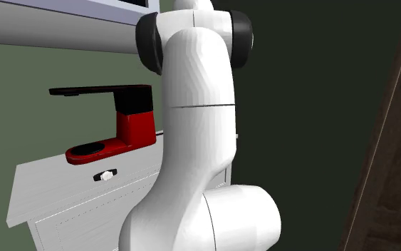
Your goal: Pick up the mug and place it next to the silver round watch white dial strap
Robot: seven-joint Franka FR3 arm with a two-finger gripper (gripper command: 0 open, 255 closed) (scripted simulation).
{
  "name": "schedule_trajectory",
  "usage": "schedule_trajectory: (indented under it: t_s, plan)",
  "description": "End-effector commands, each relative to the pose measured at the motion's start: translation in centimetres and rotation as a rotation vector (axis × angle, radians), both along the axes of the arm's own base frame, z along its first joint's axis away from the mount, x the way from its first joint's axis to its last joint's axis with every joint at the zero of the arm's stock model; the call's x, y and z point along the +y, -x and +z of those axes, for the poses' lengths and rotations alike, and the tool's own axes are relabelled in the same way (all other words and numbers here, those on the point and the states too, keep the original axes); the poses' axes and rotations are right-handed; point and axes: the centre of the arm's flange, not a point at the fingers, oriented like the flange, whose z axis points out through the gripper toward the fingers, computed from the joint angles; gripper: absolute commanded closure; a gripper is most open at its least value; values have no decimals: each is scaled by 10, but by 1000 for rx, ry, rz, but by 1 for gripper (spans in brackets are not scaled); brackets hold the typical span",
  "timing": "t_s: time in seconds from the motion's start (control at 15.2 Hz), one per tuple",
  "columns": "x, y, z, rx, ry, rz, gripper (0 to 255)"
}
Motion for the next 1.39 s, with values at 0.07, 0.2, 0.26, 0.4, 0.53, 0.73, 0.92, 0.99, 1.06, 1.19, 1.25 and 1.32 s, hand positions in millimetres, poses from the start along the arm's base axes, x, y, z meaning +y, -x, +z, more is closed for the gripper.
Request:
schedule_trajectory:
  t_s: [0.07, 0.2, 0.26, 0.4, 0.53, 0.73, 0.92, 0.99, 1.06, 1.19, 1.25, 1.32]
  plan:
    - [-25, -27, -17, 20, 18, -5, 0]
    - [-34, -36, -22, 27, 24, -7, 0]
    - [-35, -36, -27, 27, 24, -7, 0]
    - [-35, -36, -38, 27, 24, -7, 0]
    - [-36, -35, -48, 27, 24, -7, 0]
    - [-37, -35, -62, 27, 24, -7, 0]
    - [-37, -35, -62, 27, 24, -7, 0]
    - [-37, -35, -62, 27, 24, -7, 0]
    - [-37, -35, -62, 27, 24, -7, 0]
    - [-37, -35, -62, 27, 24, -7, 0]
    - [-37, -35, -62, 27, 24, -7, 255]
    - [-37, -35, -62, 27, 24, -7, 255]
